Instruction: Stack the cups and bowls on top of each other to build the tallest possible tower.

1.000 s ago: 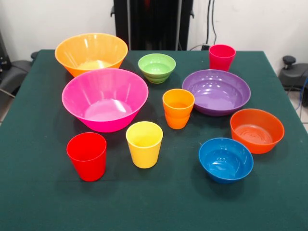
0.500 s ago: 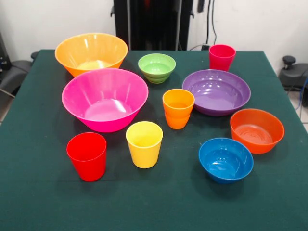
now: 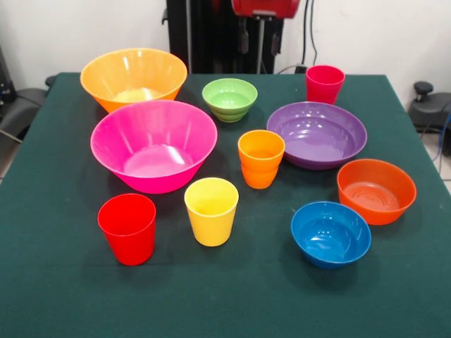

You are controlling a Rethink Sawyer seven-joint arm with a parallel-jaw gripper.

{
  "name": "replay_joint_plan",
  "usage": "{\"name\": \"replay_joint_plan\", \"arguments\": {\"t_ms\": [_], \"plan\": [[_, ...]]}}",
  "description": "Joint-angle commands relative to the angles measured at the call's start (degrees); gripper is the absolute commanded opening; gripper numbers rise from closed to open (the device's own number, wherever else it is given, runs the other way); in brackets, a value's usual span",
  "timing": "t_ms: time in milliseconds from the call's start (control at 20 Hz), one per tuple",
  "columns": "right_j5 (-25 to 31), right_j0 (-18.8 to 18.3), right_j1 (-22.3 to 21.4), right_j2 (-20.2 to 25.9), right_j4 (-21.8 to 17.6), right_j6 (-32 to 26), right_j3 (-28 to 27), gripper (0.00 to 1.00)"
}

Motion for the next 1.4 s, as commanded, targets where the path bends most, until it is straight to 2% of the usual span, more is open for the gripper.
{"name": "replay_joint_plan", "arguments": {"t_ms": [50,350,850,1200,1400], "plan": [[-5.6,-0.9,9.0,7.1,-4.1,1.2,-4.9,1.0],[-4.8,1.3,10.1,5.4,-4.0,3.8,-6.3,1.0],[-6.6,1.4,12.4,5.8,-3.9,4.1,-7.4,1.0],[-5.1,2.1,11.5,5.4,-3.6,4.4,-7.2,1.0],[-3.1,3.0,9.5,4.6,-3.0,5.1,-6.4,1.0]]}}
